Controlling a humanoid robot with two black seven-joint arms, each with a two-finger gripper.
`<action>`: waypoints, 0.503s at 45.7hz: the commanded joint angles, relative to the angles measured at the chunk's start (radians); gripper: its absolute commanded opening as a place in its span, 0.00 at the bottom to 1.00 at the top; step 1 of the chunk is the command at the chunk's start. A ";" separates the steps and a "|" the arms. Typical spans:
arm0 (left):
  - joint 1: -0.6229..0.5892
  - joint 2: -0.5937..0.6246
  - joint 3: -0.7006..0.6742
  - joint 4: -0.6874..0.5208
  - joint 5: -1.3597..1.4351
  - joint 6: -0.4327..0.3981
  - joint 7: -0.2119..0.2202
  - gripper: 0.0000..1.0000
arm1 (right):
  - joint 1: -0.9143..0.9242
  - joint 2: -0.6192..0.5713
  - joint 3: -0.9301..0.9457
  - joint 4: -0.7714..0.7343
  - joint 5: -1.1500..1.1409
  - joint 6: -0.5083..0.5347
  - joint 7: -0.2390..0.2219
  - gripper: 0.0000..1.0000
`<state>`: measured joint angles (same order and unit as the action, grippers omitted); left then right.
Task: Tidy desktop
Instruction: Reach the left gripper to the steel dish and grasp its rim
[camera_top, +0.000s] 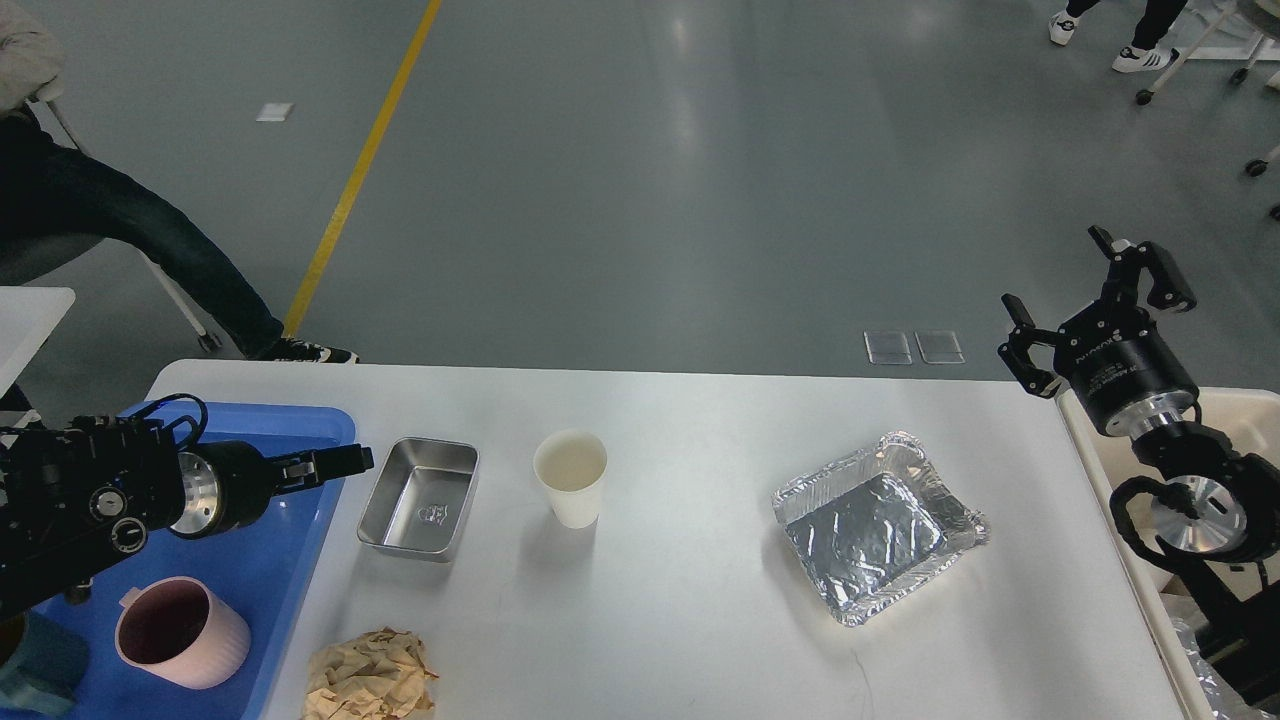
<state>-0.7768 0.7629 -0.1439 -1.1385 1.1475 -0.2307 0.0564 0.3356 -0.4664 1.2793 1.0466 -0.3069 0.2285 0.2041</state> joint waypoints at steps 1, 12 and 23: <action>-0.013 -0.082 0.044 0.091 0.000 -0.001 -0.004 0.97 | -0.003 -0.001 0.005 -0.002 0.000 0.002 0.000 1.00; -0.038 -0.171 0.105 0.180 0.001 -0.001 -0.004 0.96 | -0.006 -0.009 0.012 -0.003 0.000 0.003 0.000 1.00; -0.048 -0.186 0.156 0.201 0.112 0.008 -0.006 0.69 | -0.006 -0.009 0.012 -0.007 0.000 0.003 0.012 1.00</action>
<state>-0.8236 0.5801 0.0028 -0.9476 1.2126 -0.2246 0.0521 0.3298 -0.4757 1.2919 1.0420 -0.3068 0.2316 0.2099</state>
